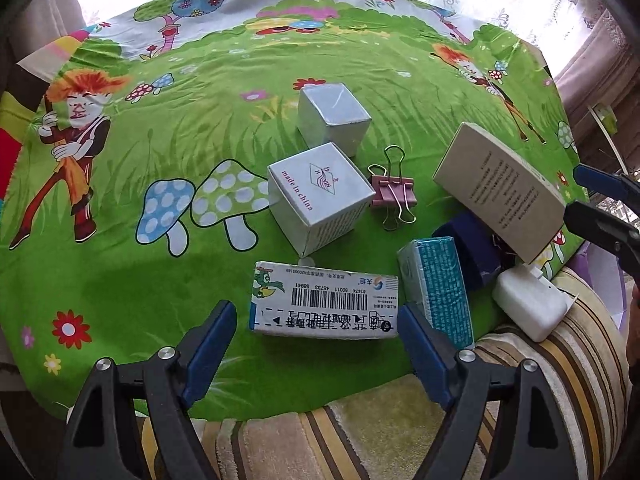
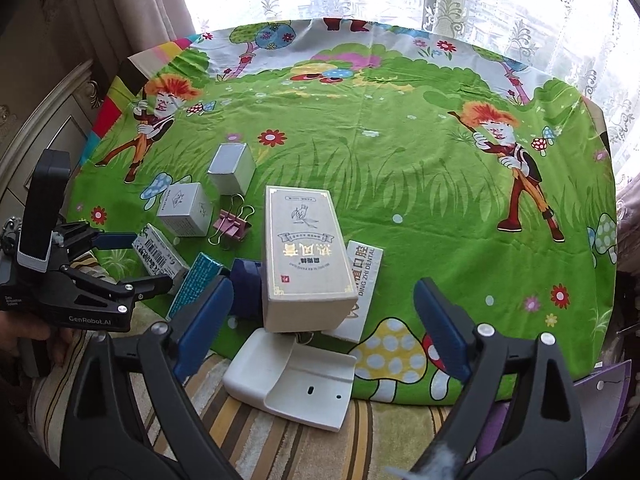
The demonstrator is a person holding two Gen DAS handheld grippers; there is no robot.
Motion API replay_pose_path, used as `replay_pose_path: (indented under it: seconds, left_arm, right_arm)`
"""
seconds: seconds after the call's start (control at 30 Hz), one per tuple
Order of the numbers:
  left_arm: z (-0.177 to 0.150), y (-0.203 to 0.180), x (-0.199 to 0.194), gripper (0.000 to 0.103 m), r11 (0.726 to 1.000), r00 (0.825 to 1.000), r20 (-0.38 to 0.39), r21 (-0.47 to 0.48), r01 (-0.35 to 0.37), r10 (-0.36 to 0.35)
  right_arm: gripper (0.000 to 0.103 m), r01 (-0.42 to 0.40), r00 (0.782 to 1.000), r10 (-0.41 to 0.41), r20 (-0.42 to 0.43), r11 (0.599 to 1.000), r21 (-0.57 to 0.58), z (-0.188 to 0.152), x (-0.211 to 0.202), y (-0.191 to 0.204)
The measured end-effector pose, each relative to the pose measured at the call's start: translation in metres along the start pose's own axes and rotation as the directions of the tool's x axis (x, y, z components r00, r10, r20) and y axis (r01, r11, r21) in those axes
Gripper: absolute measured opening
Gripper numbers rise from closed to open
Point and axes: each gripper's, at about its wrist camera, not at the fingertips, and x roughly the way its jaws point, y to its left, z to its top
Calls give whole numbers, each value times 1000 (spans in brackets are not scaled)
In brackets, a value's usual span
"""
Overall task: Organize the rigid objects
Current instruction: 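Grasp the barcode-label white box with left tool while right tool grasps tall cream box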
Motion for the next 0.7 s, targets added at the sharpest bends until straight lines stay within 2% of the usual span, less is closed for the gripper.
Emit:
replay_pose_path:
  seconds: [0.2,0.37,0.43,0.47,0.5,0.7]
  left_arm:
    - [4,1,5,83,1000,1000,1,11,28,-28]
    - [4,-2,5,83,999,1000,6,23,24,-25]
    - [4,-2,5,83,999,1000,9,24,22,-22]
    - [4,-3,5,83,999,1000,12,28,20,-21]
    - [4,-4,5,83,999,1000,15,35,12,-13]
    - [6,-8,10,84,998,999,-1,45,-35,35]
  right_arm:
    - [93,-32,998,32,-45,999,4,11,26,2]
    - [92,-38,998,38,-45,999,-3,11,36,5]
    - [80,-36,999,35,-37,999,-20,9,36,7]
    - [66,-35,999,34,-42,999,-24,8,36,7]
    - [62,-39,998,38,-46,999,-21,8,37,7]
    - [56,-38,999,38,6,999,2,5,27,5]
